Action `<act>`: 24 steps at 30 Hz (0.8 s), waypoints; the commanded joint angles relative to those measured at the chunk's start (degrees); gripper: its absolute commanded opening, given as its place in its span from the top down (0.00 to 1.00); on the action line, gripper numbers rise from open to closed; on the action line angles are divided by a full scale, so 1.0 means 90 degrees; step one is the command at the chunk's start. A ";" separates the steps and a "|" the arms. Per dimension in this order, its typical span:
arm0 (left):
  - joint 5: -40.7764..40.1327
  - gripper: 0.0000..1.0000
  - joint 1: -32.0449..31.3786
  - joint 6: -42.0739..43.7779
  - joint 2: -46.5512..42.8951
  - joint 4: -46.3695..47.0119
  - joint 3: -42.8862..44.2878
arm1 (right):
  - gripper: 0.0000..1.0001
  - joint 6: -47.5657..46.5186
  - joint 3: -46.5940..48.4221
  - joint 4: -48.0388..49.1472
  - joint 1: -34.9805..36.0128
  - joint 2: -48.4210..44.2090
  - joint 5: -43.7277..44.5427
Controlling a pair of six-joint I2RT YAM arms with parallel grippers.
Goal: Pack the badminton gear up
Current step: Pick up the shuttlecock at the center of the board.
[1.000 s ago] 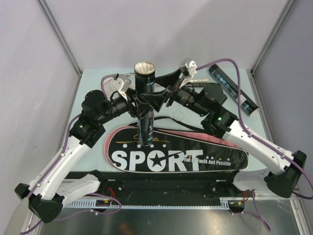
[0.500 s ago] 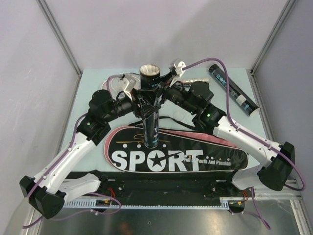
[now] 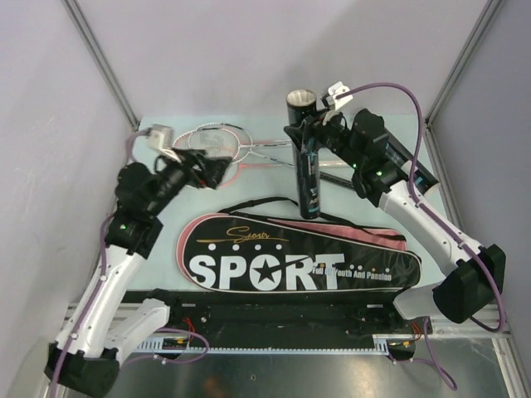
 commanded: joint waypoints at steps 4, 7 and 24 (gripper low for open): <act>0.0140 0.00 0.3172 -0.0522 0.1534 -0.2125 0.0482 | 0.75 -0.2261 -0.0244 -0.0754 -0.0024 -0.0172 0.1145; -0.0375 0.00 0.3399 -0.0317 0.2645 -0.2164 0.0882 | 0.74 -0.2721 -0.0665 -0.0462 -0.0082 -0.0231 0.1372; -0.0640 0.39 0.3418 0.4400 0.6917 -0.3453 0.4593 | 0.76 -0.3298 -0.0665 -0.1389 -0.0053 -0.0123 -0.0111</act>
